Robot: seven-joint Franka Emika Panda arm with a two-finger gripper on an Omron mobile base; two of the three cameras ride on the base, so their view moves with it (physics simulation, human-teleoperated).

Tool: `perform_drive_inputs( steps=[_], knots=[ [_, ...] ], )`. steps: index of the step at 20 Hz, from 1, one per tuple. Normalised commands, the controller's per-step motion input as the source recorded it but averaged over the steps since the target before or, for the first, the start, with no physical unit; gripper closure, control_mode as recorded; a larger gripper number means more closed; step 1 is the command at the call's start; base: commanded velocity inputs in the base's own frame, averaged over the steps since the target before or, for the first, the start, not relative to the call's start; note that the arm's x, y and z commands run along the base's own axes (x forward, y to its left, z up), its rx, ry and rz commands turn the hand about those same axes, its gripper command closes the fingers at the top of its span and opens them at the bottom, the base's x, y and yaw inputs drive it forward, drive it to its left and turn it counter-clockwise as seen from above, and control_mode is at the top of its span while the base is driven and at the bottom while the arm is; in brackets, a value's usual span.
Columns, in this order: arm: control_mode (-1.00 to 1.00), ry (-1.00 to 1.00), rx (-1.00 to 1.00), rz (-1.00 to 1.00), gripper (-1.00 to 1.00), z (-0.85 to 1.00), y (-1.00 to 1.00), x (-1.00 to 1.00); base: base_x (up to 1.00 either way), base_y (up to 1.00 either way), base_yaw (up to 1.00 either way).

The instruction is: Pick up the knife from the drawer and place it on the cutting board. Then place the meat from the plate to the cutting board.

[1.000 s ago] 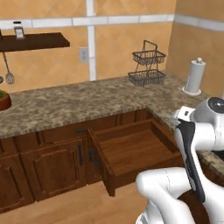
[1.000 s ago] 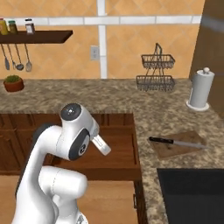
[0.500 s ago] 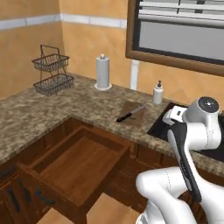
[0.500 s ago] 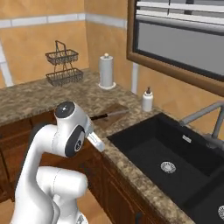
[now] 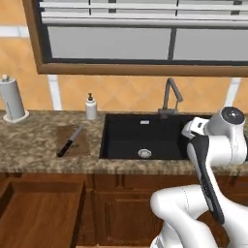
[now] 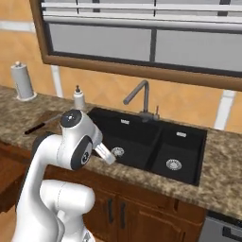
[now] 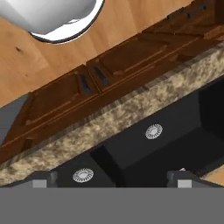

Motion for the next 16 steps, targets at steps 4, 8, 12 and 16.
perform_drive_inputs(
  steps=[4,8,12,16],
  knots=[
    [1.00,0.00,0.00,0.00,-1.00,0.00,0.00,0.00,-0.29,-0.64,-0.67],
    [1.00,0.00,0.00,0.00,-1.00,0.00,0.00,0.00,0.00,-0.23,-0.26],
    [1.00,0.00,0.00,0.00,-1.00,0.00,0.00,0.00,-0.13,-0.49,0.00],
    [1.00,0.00,0.00,0.00,-1.00,0.00,0.00,0.00,-0.09,-1.00,-0.03]
  ],
)
